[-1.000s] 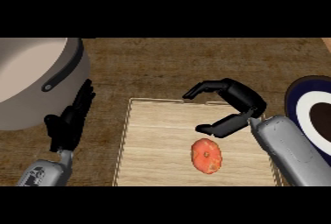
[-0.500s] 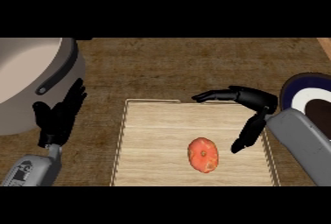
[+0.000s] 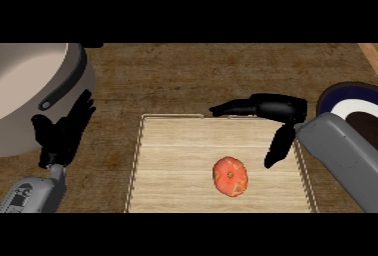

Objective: Pick the squash from the tray and place it in the plate

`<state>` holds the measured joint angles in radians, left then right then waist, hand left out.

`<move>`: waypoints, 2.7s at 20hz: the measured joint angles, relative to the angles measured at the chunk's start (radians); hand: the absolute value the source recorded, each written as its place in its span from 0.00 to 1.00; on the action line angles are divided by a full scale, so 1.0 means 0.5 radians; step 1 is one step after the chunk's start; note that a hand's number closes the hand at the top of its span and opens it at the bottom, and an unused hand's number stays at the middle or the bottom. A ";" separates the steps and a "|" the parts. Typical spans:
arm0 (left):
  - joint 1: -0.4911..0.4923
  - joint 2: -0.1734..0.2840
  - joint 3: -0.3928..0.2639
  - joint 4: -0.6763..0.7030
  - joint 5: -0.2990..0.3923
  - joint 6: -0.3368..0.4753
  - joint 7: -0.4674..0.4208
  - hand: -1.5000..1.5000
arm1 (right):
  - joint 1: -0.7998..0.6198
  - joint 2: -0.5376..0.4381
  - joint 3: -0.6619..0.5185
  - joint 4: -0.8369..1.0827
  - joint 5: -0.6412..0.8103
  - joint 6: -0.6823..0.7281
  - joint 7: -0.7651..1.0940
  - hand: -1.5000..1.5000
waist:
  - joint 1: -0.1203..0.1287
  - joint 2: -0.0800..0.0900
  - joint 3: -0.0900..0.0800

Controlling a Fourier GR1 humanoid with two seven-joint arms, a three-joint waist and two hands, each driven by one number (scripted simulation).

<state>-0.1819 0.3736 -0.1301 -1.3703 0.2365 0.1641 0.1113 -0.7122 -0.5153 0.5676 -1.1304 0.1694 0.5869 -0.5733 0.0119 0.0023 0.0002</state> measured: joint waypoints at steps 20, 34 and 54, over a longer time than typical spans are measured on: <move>-0.008 -0.072 0.107 0.004 -0.098 -0.070 0.044 0.50 | -0.001 0.059 0.288 -0.338 0.692 0.105 0.254 0.00 | -0.017 -0.006 -0.001; -0.007 -0.163 0.187 0.003 -0.220 -0.113 0.052 0.50 | 0.080 0.324 0.238 -0.266 1.110 0.148 0.313 0.00 | -0.015 -0.004 0.000; 0.054 -0.194 0.245 -0.112 -0.257 -0.173 0.112 0.50 | 0.196 0.381 0.260 -0.292 1.320 -0.024 0.178 1.00 | -0.016 -0.025 -0.006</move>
<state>-0.1550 0.2767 -0.0078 -1.4264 0.1080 0.0776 0.1674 -0.6140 -0.3249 0.6975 -1.2763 0.8295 0.5748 -0.4841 0.0040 -0.0100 -0.0028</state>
